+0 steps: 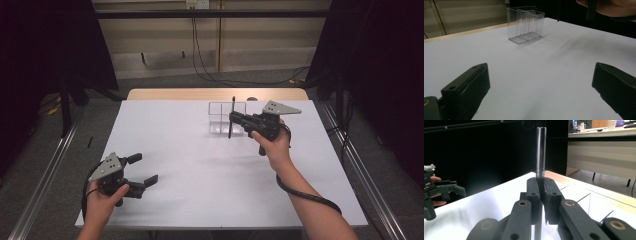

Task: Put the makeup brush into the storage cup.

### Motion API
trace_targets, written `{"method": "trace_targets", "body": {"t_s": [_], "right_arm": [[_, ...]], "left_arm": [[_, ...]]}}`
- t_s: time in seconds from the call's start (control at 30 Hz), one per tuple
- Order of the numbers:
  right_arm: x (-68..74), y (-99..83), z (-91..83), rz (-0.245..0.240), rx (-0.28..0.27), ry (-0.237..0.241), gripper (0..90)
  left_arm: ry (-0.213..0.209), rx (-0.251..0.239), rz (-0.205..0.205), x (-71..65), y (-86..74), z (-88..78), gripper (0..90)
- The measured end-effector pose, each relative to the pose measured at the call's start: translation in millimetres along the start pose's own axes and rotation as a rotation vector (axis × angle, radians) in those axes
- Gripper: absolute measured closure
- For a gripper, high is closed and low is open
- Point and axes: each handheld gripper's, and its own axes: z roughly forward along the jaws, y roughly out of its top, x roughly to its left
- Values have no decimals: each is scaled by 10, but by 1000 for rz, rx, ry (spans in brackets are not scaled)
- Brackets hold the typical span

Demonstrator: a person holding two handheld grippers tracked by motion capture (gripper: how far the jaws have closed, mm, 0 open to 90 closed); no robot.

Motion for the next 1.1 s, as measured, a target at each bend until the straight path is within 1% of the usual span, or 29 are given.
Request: {"method": "trace_targets", "body": {"t_s": [0.4,0.57,0.6,0.7,0.8,1.1], "right_arm": [[-83,63,7,16,-15,-22,841],[-123,73,16,8,-9,-38,841],[-131,75,17,10,-9,-41,841],[-147,84,25,12,-13,-45,841],[-157,104,38,7,-19,-49,841],[-176,150,77,6,-24,-60,841]], "left_arm": [[-1,-1,1,-1,6,18,14],[-5,-2,-1,-3,8,30,14],[-11,-1,0,-2,9,31,14],[-13,-5,-3,-6,11,35,14],[-12,2,3,1,9,34,14],[-8,1,2,4,5,32,14]]}}
